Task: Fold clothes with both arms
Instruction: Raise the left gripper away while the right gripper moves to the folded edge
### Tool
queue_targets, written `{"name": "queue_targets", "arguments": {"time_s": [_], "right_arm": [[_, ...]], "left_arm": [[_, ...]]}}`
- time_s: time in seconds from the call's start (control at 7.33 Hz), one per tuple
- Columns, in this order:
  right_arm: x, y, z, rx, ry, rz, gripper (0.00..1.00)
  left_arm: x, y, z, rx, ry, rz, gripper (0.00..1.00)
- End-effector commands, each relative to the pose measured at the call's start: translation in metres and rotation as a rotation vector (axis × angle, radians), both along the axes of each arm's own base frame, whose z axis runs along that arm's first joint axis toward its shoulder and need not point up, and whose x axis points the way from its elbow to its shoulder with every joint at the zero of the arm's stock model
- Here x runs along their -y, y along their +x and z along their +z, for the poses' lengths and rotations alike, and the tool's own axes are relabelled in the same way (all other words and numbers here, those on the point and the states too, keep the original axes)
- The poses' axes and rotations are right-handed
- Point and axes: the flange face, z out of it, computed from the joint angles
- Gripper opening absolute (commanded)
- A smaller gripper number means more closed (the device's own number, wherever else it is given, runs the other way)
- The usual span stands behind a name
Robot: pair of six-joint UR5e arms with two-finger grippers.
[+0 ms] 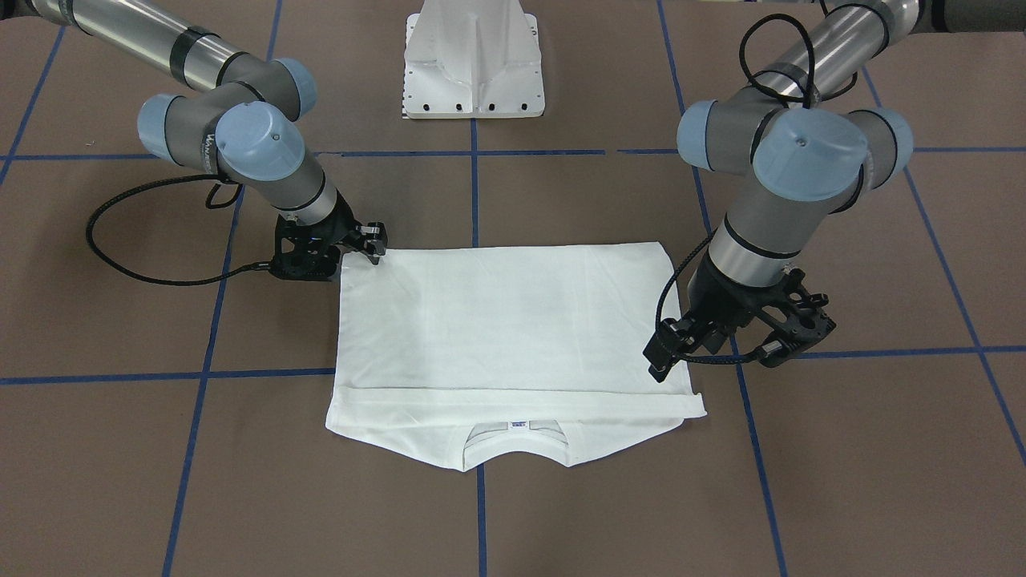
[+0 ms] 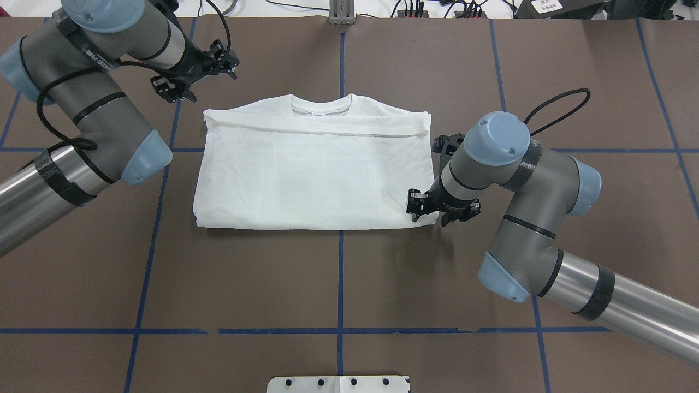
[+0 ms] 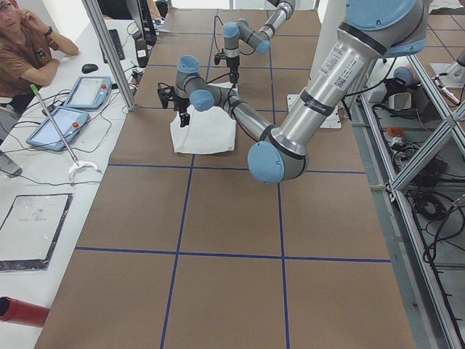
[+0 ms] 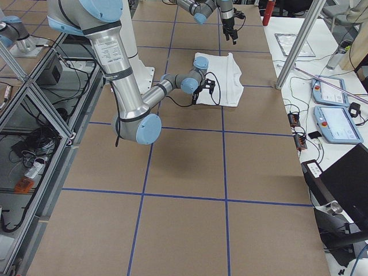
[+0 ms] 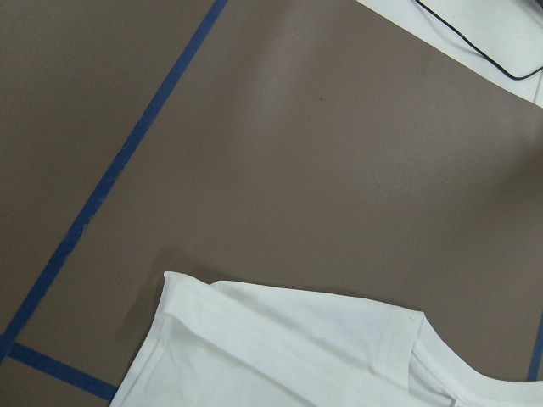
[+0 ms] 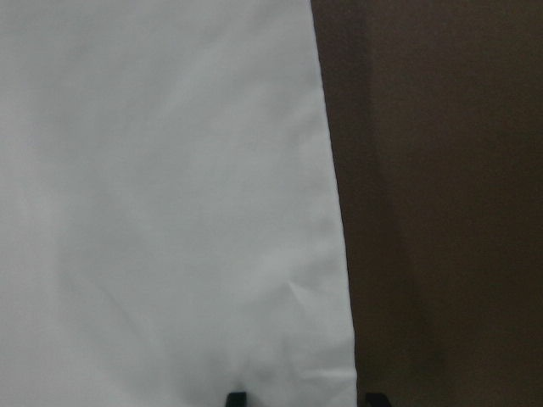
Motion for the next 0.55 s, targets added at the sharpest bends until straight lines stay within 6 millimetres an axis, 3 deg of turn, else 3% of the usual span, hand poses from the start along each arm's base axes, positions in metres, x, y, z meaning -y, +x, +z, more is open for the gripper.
{"name": "queue_targets", "arguments": {"time_s": [0.0, 0.14, 0.41], "right_arm": [[-0.001, 0.002, -0.002, 0.002, -0.025, 0.027, 0.00], [-0.003, 0.006, -0.001, 0.005, -0.032, 0.023, 0.00], [-0.032, 0.048, 0.007, 0.025, -0.024, 0.018, 0.00]], "left_arm": [[0.000, 0.000, -0.002, -0.002, 0.003, 0.000, 0.99], [0.000, 0.000, -0.001, -0.001, 0.001, 0.000, 0.99], [0.000, -0.001, 0.000, 0.000, 0.000, -0.001, 0.98]]}}
